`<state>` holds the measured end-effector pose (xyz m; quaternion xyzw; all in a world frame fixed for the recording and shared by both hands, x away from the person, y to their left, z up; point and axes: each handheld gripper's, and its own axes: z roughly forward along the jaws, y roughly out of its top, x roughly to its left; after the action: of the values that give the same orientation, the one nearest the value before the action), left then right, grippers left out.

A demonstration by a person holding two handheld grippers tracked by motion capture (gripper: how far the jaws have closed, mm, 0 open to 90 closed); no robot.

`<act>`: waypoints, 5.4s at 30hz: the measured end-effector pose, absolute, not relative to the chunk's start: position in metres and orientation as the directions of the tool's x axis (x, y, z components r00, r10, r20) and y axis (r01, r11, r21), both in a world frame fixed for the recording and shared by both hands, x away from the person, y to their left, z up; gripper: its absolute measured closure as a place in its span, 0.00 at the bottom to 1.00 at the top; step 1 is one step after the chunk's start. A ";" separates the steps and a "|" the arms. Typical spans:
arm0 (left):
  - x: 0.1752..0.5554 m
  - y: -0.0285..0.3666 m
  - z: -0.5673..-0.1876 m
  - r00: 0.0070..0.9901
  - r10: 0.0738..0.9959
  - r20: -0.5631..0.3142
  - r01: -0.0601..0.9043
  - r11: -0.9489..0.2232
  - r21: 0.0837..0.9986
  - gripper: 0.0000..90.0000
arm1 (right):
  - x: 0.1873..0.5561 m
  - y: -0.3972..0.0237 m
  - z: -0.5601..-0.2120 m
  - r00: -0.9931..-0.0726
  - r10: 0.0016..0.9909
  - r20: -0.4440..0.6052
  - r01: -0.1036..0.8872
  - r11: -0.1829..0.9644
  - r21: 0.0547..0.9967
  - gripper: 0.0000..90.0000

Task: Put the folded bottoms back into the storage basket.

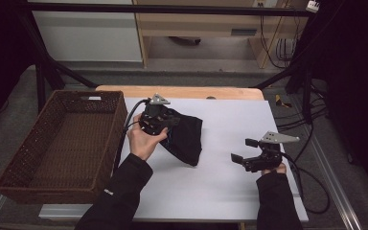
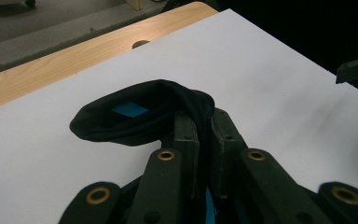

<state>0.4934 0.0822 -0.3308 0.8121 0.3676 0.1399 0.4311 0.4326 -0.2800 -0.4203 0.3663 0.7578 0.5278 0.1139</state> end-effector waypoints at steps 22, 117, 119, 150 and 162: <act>0.476 0.088 -0.298 0.714 0.698 -0.052 0.437 -0.387 0.812 0.92 | 0.432 -0.280 -0.420 -0.708 0.675 0.209 0.429 0.176 0.886 0.04; 0.440 0.225 -0.189 0.640 0.768 -0.023 0.403 -0.310 0.861 0.93 | 0.432 -0.278 -0.421 -0.714 0.672 0.195 0.423 0.192 0.885 0.04; 0.439 0.227 -0.187 0.639 0.768 -0.031 0.407 -0.305 0.861 0.92 | 0.432 -0.278 -0.421 -0.714 0.673 0.194 0.423 0.193 0.885 0.04; 0.429 0.264 -0.160 0.599 0.800 -0.030 0.406 -0.271 0.873 0.92 | 0.432 -0.278 -0.421 -0.715 0.671 0.195 0.423 0.193 0.885 0.04; 0.430 0.288 -0.164 0.556 0.831 -0.034 0.426 -0.249 0.870 0.92 | 0.432 -0.278 -0.422 -0.716 0.671 0.193 0.421 0.196 0.886 0.04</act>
<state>0.4299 0.2885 -0.1640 0.7578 0.4144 0.2242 0.4513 0.4320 -0.2778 -0.4215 0.3574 0.7639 0.5239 0.1190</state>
